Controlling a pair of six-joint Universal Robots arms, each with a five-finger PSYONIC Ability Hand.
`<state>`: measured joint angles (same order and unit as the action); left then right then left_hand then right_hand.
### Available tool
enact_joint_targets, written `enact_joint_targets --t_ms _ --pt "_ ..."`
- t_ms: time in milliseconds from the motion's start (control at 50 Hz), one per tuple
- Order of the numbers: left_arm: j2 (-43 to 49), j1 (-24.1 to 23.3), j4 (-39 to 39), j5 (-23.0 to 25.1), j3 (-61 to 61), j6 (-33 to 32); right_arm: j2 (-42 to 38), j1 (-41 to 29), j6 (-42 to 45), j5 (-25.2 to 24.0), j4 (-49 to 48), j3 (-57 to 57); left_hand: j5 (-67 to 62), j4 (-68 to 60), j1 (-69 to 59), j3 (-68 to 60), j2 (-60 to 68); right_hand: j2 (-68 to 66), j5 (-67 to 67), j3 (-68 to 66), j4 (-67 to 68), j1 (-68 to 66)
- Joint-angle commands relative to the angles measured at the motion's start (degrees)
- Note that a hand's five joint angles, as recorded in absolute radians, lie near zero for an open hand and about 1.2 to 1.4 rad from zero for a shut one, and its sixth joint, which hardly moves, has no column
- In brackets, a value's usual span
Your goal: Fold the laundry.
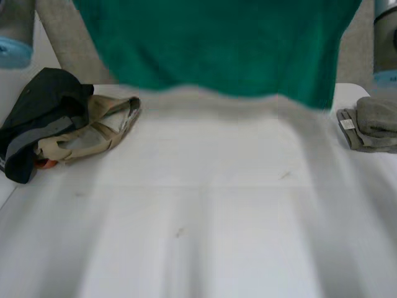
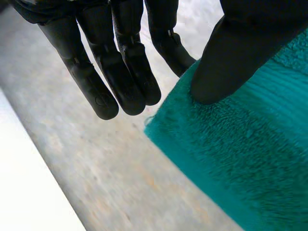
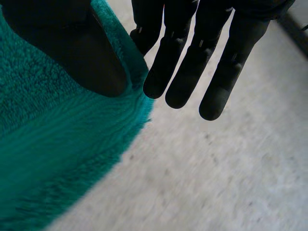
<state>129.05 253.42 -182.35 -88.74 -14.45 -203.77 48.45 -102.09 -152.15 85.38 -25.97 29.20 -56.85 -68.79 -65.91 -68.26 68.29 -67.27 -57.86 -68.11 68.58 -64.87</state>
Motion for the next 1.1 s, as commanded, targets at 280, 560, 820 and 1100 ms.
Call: enact_joint_targets --t_ms 280,560,820,1100 --pt "-0.2 1.99 -3.36 1.91 -27.62 2.41 2.0 5.67 -2.28 -10.58 9.43 19.3 -13.15 -11.21 -14.09 -11.74 11.71 -12.73 -12.14 -11.89 11.42 -15.13" --pt "-3.97 -1.35 0.5 3.58 -51.98 -4.96 3.4 8.49 4.92 -11.99 20.42 36.53 -13.15 -11.21 -14.09 -11.74 11.71 -12.73 -12.14 -11.89 11.42 -15.13" --pt "-22.33 -3.63 31.48 1.39 -72.81 -17.26 23.51 16.21 32.73 -12.61 60.92 56.11 -13.15 -11.21 -14.09 -11.74 11.71 -12.73 -12.14 -11.89 11.42 -15.13" --pt "-14.98 -6.19 35.93 -2.83 -63.17 -18.77 17.66 14.47 31.58 -12.87 49.81 52.47 -13.15 -11.21 -14.09 -11.74 11.71 -12.73 -12.14 -11.89 11.42 -15.13"
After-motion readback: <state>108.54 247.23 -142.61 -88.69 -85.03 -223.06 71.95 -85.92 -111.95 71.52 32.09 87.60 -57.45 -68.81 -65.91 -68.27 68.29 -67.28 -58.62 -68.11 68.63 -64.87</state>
